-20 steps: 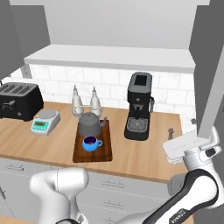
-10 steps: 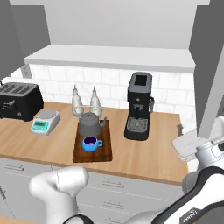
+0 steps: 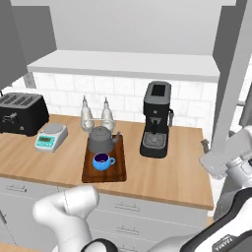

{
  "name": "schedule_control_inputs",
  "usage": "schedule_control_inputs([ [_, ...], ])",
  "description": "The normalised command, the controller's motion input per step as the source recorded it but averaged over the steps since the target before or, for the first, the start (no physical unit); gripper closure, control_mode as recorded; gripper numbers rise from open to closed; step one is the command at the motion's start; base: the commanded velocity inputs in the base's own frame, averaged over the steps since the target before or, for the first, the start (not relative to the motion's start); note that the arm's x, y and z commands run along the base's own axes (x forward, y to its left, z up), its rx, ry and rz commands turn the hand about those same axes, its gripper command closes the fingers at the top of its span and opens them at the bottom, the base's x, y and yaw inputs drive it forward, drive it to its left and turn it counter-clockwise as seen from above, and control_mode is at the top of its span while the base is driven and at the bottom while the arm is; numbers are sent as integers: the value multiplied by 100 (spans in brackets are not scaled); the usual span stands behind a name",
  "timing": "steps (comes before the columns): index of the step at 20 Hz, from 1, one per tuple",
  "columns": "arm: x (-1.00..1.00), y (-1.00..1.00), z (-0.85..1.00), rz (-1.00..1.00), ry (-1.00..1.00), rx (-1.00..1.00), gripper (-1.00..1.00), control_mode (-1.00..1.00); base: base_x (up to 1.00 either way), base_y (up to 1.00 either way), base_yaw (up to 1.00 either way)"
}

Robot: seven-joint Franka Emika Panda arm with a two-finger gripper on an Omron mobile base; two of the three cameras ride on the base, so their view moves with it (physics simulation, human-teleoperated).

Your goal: Pick the kettle from the counter and place it on the tray. Then pick the mug from the cabinet and place it on the tray. Then close the cabinet doors.

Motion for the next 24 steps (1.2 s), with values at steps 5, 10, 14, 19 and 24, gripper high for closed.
schedule_control_inputs([
  [5, -15, 31, 49, 0, -18, -35, -100, -100, 0, 0, 0],
  [10, 0, 48, 68, -3, -4, -39, -100, -100, 0, 0, 0],
  [14, 13, 51, 59, -8, 0, -40, -100, -100, 0, 0, 0],
  [19, 16, 70, 33, -24, 2, -28, -100, -100, 0, 0, 0],
  [24, 19, 99, 18, -39, 16, -20, -100, -100, 0, 0, 0],
])
